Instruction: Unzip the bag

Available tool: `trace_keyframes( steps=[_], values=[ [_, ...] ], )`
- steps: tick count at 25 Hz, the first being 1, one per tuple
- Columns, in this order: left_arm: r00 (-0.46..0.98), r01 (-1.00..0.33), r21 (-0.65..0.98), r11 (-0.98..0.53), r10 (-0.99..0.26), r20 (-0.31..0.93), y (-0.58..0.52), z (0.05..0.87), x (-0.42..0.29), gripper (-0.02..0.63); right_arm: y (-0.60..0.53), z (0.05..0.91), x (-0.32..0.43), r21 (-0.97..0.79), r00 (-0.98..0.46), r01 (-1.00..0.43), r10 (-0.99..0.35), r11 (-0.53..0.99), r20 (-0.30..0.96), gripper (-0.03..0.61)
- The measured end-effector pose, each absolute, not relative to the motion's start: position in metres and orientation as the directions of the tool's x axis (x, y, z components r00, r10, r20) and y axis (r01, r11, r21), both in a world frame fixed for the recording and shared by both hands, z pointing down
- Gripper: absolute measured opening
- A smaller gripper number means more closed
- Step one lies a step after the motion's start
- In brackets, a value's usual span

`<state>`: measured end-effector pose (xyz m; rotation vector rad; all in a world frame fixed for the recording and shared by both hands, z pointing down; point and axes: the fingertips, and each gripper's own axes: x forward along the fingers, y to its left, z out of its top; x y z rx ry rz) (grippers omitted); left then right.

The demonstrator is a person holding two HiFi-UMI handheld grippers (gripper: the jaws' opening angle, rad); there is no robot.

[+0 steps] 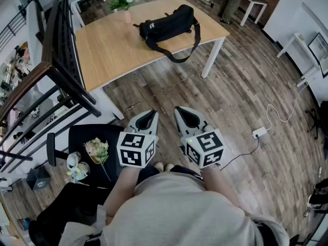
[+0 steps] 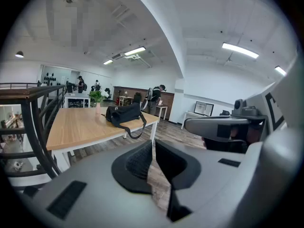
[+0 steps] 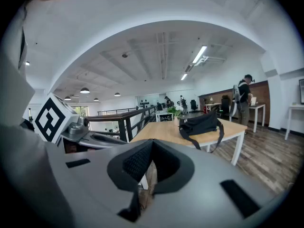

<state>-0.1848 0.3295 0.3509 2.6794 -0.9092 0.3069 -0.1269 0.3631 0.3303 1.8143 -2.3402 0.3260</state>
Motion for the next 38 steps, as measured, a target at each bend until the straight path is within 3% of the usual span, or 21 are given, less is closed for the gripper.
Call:
trace_keyframes(
  steps=[16,25,27,29,34,38],
  values=[
    [0.837,-0.545,0.279,-0.791,-0.497,0.227,0.339,0.344,-0.2,0.038,0.371,0.34,-0.157,-0.095,-0.276,-0.961,-0.927,0.26,0.254,0.006],
    [0.832,-0.551,0.26,-0.793,-0.497,0.246,0.329,0.355,-0.217,0.04,0.372,0.344,-0.153,-0.117,-0.176,-0.982,-0.95,0.15,0.259,0.008],
    [0.833,-0.548,0.264,-0.793,-0.491,0.256,0.329,0.358,-0.219,0.04,0.373,0.345,-0.152,-0.118,-0.163,-0.984,-0.95,0.136,0.265,0.075],
    [0.838,-0.541,0.277,-0.794,-0.479,0.262,0.329,0.361,-0.219,0.041,0.372,0.348,-0.152,-0.115,-0.153,-0.985,-0.949,0.126,0.276,0.078],
    [0.848,-0.527,0.284,-0.801,-0.472,0.241,0.32,0.36,-0.214,0.107,0.363,0.355,-0.147,-0.116,-0.149,-0.986,-0.946,0.12,0.287,0.083],
    [0.839,-0.541,0.288,-0.79,-0.485,0.246,0.304,0.364,-0.207,0.107,0.346,0.359,-0.138,-0.118,-0.166,-0.984,-0.943,0.137,0.289,0.084]
  ],
)
